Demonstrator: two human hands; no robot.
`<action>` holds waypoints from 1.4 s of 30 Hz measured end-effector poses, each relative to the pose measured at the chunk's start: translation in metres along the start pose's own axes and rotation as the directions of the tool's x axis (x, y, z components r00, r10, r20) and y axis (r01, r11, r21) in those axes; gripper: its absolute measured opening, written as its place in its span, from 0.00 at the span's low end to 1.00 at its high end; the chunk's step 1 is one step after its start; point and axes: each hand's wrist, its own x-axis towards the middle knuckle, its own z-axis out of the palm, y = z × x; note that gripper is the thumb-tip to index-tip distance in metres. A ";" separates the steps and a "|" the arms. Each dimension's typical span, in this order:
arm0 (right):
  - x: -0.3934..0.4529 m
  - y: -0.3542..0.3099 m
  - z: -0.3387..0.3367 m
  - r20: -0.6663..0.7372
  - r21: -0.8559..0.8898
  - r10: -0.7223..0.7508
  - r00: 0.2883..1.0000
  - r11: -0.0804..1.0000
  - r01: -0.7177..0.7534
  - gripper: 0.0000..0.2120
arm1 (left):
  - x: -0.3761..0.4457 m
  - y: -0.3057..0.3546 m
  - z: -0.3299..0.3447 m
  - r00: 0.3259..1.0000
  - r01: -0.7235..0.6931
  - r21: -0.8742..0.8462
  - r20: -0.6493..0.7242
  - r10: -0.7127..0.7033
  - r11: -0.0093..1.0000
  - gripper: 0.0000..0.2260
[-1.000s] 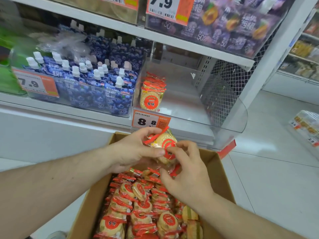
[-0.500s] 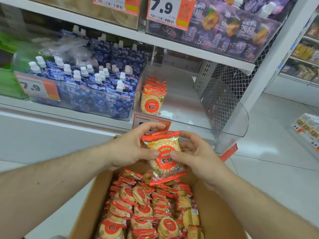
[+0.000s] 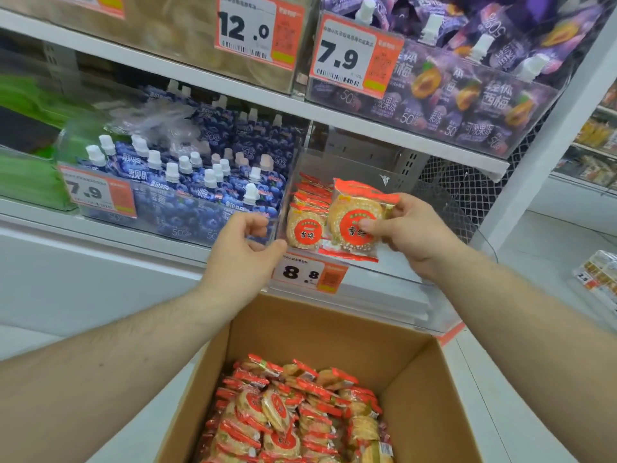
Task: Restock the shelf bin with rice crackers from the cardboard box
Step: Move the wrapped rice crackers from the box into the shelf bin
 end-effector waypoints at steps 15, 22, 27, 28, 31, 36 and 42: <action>0.076 0.035 0.084 -0.021 -0.540 0.170 0.985 0.828 -0.154 0.46 | 0.014 -0.011 0.020 0.983 0.177 -0.129 0.076 -0.168 0.976 0.13; 0.068 0.022 0.094 0.021 -0.614 0.264 0.964 0.764 -0.196 0.55 | 0.012 -0.011 0.020 0.985 0.166 -0.131 0.076 -0.157 0.978 0.12; 0.064 0.018 0.093 0.058 -0.483 0.315 0.947 0.839 -0.249 0.51 | 0.014 -0.013 0.019 0.986 0.149 -0.108 0.093 -0.139 0.983 0.12; 0.064 0.019 0.092 0.065 -0.471 0.321 0.945 0.844 -0.255 0.51 | 0.014 -0.013 0.018 0.986 0.142 -0.092 0.103 -0.133 0.986 0.13; 0.061 0.020 0.084 0.090 -0.450 0.366 0.926 0.845 -0.290 0.55 | 0.013 -0.013 0.015 0.995 0.047 0.004 0.085 -0.047 0.999 0.16; 0.030 0.011 0.065 -0.019 -0.611 0.005 1.000 0.791 -0.016 0.42 | -0.010 -0.001 0.004 0.911 -0.411 0.180 0.094 0.400 0.894 0.13; -0.060 0.073 0.066 -0.063 -0.497 -0.862 0.504 0.465 0.733 0.05 | -0.034 -0.028 0.014 0.610 -0.519 0.451 0.791 -0.055 0.727 0.07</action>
